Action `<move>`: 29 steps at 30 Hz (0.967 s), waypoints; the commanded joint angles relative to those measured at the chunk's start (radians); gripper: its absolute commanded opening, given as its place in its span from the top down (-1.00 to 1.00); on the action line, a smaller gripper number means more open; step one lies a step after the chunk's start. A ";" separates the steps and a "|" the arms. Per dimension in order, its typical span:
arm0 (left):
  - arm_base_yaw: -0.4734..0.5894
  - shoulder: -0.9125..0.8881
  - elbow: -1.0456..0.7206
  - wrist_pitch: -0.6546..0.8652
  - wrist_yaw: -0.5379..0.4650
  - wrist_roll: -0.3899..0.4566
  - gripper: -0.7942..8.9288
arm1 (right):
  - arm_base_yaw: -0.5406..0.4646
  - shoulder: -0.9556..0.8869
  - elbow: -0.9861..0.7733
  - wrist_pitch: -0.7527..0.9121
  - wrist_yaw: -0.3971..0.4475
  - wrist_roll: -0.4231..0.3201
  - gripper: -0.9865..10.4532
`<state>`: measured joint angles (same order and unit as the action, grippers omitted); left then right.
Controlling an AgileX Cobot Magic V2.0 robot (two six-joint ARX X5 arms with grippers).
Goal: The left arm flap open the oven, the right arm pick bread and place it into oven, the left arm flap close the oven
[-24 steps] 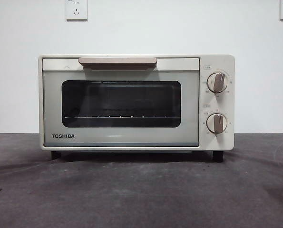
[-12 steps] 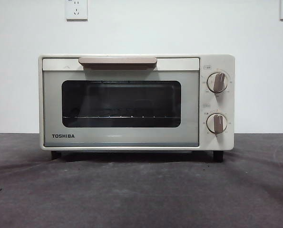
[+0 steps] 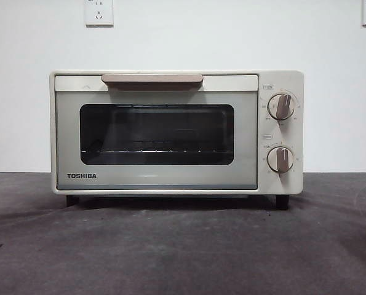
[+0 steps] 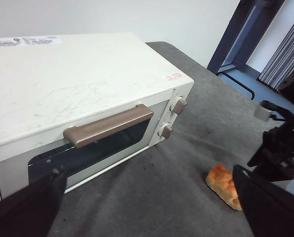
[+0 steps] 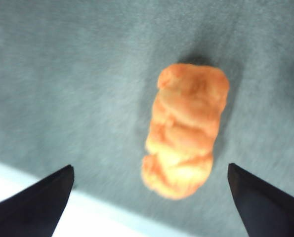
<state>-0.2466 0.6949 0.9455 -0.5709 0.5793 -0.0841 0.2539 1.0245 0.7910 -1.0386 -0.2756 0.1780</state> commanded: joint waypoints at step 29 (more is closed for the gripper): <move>-0.003 0.005 0.016 0.010 0.004 0.012 -0.32 | 0.067 0.413 0.000 0.144 0.101 0.034 0.26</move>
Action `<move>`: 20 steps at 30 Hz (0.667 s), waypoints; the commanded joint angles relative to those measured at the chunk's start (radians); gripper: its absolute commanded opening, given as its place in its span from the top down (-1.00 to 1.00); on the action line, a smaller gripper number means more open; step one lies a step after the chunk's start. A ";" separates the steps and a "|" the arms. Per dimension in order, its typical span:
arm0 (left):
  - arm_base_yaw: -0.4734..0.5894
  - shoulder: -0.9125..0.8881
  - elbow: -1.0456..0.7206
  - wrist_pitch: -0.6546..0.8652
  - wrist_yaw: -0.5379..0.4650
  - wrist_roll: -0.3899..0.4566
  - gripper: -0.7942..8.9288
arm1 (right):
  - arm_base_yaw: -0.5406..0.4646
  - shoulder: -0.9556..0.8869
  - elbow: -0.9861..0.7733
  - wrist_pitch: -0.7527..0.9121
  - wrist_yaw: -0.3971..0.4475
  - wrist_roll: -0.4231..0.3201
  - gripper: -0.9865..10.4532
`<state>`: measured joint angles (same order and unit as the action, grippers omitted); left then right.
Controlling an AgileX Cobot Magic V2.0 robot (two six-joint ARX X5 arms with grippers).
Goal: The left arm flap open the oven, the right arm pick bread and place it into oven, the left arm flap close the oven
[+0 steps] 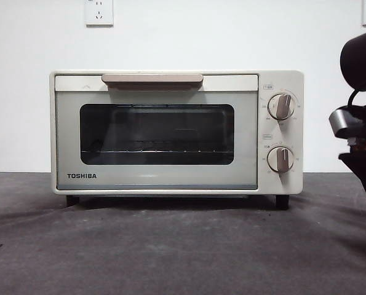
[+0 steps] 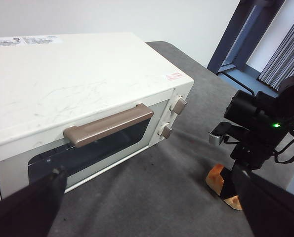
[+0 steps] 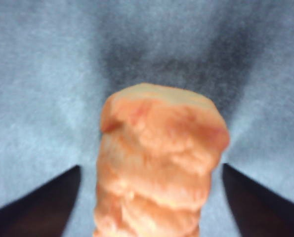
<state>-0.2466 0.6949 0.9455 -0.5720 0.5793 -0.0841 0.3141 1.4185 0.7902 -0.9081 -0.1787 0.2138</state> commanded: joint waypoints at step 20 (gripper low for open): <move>-0.003 0.005 0.016 0.019 0.003 0.012 -0.30 | 0.005 -0.285 0.093 -0.127 -0.042 -0.011 0.60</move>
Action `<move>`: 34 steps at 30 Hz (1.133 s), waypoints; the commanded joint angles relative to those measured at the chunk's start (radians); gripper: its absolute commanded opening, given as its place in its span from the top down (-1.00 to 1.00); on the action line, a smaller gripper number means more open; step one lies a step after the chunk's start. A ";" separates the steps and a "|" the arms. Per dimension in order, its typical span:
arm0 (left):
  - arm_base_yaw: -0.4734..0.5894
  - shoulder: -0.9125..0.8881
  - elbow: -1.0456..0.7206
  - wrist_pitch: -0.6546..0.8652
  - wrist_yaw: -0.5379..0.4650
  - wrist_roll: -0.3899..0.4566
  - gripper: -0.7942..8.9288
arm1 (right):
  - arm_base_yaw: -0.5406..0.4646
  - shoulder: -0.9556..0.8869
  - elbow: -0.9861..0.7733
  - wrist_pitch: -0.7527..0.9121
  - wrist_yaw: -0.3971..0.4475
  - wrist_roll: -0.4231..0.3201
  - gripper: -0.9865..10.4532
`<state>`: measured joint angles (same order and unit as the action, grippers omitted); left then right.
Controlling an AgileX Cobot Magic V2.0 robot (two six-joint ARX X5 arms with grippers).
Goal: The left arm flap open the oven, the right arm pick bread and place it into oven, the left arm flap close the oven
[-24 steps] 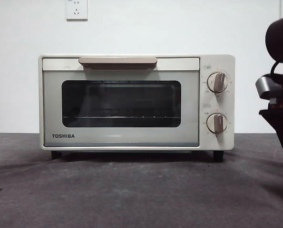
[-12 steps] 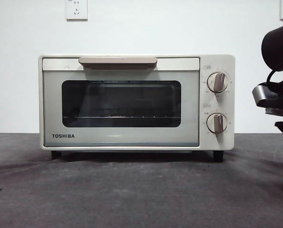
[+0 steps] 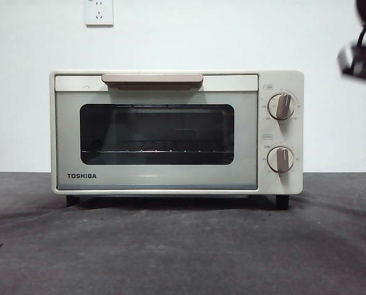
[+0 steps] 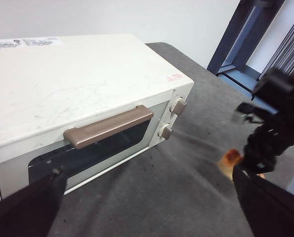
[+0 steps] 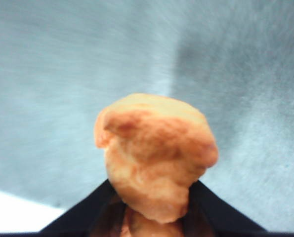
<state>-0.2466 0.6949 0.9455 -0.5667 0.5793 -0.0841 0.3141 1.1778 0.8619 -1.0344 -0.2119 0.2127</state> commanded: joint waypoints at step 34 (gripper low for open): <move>-0.223 0.624 0.400 -0.078 -0.261 0.321 0.82 | 0.004 -0.750 0.024 0.300 -0.210 0.114 0.60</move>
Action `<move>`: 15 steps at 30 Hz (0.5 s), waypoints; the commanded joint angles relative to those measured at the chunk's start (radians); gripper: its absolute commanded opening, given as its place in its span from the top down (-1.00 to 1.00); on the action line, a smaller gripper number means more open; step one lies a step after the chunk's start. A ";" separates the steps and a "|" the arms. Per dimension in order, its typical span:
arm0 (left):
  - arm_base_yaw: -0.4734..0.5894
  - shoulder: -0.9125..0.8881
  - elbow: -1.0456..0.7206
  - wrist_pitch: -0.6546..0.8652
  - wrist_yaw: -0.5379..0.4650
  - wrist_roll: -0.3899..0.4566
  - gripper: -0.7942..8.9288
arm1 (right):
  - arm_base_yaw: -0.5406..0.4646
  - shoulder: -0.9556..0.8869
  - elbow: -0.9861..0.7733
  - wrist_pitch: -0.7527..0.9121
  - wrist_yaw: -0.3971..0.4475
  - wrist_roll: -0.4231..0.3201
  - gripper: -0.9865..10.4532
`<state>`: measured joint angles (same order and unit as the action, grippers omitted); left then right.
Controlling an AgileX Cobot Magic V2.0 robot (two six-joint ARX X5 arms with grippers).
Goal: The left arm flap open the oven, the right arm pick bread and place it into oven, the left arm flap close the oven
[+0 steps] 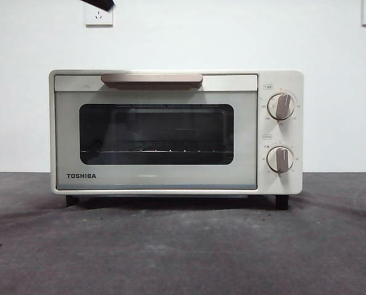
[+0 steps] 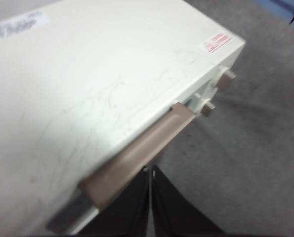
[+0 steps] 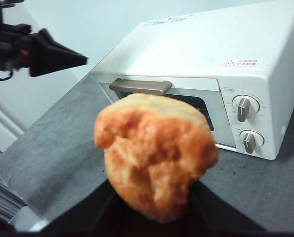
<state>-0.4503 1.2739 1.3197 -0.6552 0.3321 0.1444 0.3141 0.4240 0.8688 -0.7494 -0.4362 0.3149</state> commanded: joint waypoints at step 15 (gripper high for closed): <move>-0.059 0.206 0.027 0.109 -0.026 0.087 0.82 | 0.004 0.003 0.018 0.014 0.026 0.011 0.60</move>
<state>-0.5022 1.4616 1.3243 -0.5529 0.3092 0.2260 0.3141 0.4240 0.8688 -0.7494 -0.4145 0.3187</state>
